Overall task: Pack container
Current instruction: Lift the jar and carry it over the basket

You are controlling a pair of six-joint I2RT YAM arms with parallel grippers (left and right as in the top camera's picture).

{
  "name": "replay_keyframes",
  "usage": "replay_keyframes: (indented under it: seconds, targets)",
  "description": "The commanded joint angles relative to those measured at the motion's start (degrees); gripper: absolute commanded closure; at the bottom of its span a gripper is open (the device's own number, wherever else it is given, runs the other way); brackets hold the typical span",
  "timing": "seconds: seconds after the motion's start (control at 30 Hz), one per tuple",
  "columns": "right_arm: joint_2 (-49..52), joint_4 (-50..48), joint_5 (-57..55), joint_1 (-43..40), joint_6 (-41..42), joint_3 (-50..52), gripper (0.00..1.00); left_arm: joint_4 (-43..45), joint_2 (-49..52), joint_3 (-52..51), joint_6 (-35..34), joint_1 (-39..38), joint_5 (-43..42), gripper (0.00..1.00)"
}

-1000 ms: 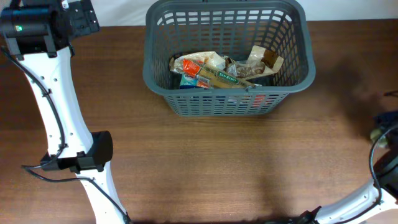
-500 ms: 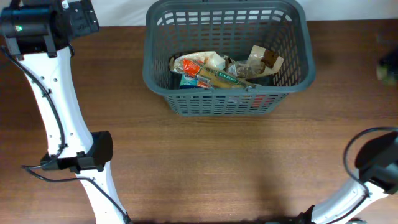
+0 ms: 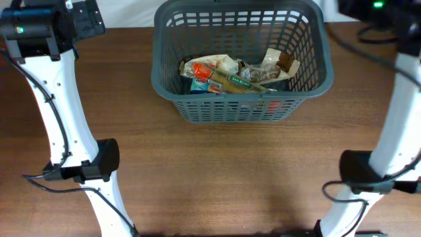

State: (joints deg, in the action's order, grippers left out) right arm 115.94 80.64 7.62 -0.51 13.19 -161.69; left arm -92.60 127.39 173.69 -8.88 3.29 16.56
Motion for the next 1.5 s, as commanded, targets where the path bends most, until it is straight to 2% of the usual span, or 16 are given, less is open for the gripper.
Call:
replay_keyframes:
  seconds: [0.0, 0.27, 0.47, 0.8, 1.0, 1.03, 1.07, 1.1, 1.13, 1.47]
  targets:
    - [-1.14, 0.74, -2.25, 6.19, -1.46, -0.37, 0.96, -0.07, 0.42, -0.11, -0.72, -0.13, 0.63, 0.01]
    - [-1.05, 2.75, -12.17, 14.80, -4.00, 6.62, 0.96, -0.07, 0.42, -0.11, -0.72, -0.13, 0.63, 0.01]
    - [-1.03, 1.51, -12.41, 15.08, -4.04, 17.03, 0.96, -0.07, 0.42, -0.11, -0.72, -0.13, 0.63, 0.01]
    - [-1.03, -5.95, -12.37, 15.13, -5.20, 37.68, 0.96, -0.07, 0.42, -0.11, -0.72, -0.13, 0.63, 0.01]
    - [-1.03, -7.61, -12.20, 15.13, -5.49, 42.23, 0.96, -0.07, 0.42, -0.11, -0.70, -0.13, 0.63, 0.01]
    - [-1.03, -7.63, -12.20, 15.13, -5.49, 42.23, 0.87, -0.07, 0.42, -0.11, -0.72, -0.13, 0.63, 0.01]
    - [-1.03, -7.65, -12.20, 15.13, -5.49, 42.21, 0.67, -0.07, 0.42, -0.11, -0.72, -0.13, 0.63, 0.01]
    - [-1.03, -7.65, -12.20, 15.13, -5.49, 42.21, 0.32, -0.07, 0.42, -0.11, -0.72, -0.13, 0.63, 0.01]
    - [-1.05, -7.63, -12.20, 15.13, -5.49, 42.21, 0.02, -0.07, 0.42, -0.11, -0.70, -0.13, 0.63, 0.01]
    - [-1.36, -6.10, -12.22, 15.13, -5.49, 39.50, 0.01, -0.07, 0.42, -0.11, -0.70, -0.13, 0.63, 0.01]
